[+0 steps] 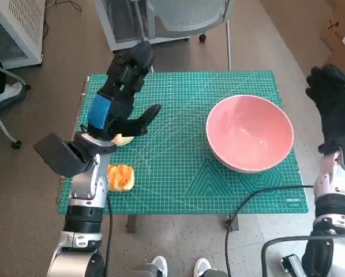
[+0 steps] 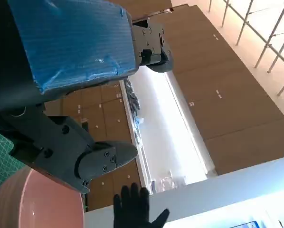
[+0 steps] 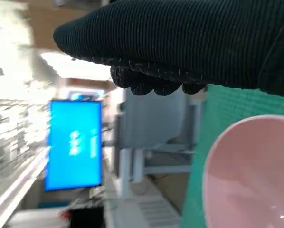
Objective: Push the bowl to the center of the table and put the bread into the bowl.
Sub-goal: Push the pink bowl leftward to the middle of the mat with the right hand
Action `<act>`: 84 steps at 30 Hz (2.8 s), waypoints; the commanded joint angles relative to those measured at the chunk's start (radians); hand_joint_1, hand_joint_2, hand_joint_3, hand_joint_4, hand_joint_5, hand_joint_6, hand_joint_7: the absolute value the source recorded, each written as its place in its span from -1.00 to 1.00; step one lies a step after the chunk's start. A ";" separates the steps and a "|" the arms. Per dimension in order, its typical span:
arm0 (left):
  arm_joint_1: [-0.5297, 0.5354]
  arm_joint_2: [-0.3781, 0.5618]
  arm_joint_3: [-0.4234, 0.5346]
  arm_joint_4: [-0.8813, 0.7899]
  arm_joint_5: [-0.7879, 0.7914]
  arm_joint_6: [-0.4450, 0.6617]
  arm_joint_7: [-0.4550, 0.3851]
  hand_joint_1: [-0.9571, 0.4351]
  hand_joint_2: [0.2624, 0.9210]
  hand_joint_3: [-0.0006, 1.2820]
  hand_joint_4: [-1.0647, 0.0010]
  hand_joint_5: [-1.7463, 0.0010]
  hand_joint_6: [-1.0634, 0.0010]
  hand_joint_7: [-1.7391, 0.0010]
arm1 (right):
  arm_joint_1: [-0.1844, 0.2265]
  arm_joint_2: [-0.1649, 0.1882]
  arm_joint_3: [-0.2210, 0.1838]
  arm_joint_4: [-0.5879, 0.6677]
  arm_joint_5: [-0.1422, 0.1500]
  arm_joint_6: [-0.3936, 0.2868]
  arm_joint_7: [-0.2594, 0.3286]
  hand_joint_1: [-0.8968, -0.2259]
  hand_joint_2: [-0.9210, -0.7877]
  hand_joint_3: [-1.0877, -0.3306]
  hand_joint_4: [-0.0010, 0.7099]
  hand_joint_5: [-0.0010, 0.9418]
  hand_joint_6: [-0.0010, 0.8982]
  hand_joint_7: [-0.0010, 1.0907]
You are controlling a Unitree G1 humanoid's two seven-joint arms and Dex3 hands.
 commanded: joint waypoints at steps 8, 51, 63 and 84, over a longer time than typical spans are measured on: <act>0.001 0.012 0.006 -0.038 -0.012 0.014 -0.003 0.07 0.00 0.15 1.00 0.75 1.00 0.37 | 0.061 0.009 -0.021 0.036 -0.034 0.111 -0.076 -0.13 -1.00 0.02 -0.45 -0.98 -0.19 -0.97; 0.057 0.046 0.026 -0.126 -0.015 0.066 0.006 0.10 -0.03 0.19 1.00 0.78 1.00 0.38 | 0.074 0.146 -0.032 0.037 -0.078 0.180 -0.120 -0.30 -1.00 0.16 -0.13 -0.95 -0.01 -0.93; 0.076 0.049 0.033 -0.149 -0.017 0.075 0.013 0.10 -0.03 0.20 1.00 0.80 1.00 0.37 | 0.052 0.177 -0.012 0.034 -0.091 0.171 -0.103 -0.16 -1.00 0.12 -0.15 -0.99 -0.08 -0.98; 0.109 0.048 0.041 -0.180 -0.005 0.080 0.041 0.09 -0.02 0.17 1.00 0.78 1.00 0.34 | -0.005 0.244 -0.001 0.030 -0.102 0.169 -0.102 -0.13 -1.00 -0.09 -0.26 -0.98 -0.14 -0.99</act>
